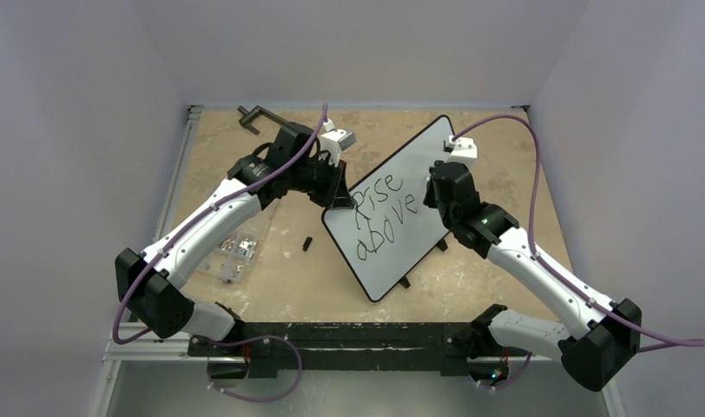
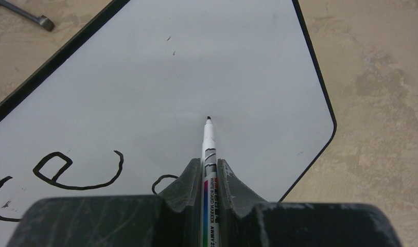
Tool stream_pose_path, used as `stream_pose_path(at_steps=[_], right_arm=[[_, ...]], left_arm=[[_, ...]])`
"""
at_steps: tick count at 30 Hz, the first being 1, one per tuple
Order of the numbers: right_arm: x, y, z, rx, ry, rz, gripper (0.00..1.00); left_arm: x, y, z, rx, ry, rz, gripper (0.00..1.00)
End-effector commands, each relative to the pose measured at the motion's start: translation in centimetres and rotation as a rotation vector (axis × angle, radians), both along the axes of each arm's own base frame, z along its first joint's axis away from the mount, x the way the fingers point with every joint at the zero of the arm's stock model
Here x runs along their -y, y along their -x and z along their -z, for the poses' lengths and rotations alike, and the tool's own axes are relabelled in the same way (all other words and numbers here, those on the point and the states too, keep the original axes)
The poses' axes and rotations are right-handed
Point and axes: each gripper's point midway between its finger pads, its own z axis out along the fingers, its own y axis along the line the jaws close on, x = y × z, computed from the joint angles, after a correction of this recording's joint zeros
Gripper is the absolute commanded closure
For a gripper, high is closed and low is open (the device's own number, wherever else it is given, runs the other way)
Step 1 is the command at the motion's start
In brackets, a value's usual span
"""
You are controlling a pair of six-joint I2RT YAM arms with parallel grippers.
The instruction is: Write a sentence on the whiteboard
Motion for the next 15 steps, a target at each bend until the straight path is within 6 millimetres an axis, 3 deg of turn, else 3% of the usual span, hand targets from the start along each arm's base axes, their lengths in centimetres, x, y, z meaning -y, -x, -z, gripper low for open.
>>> stream_pose_path(at_steps=[1, 15], right_arm=[[-0.3, -0.4, 0.1, 0.019, -0.009, -0.01, 1.0], [0.2, 1.2, 3.6, -0.056, -0.008, -0.02, 1.0]], left_arm=[[-1.2, -1.4, 0.3, 0.118, -0.07, -0.007, 1.0], [-1.2, -1.5, 0.3, 0.121, -0.072, -0.011, 1.0]])
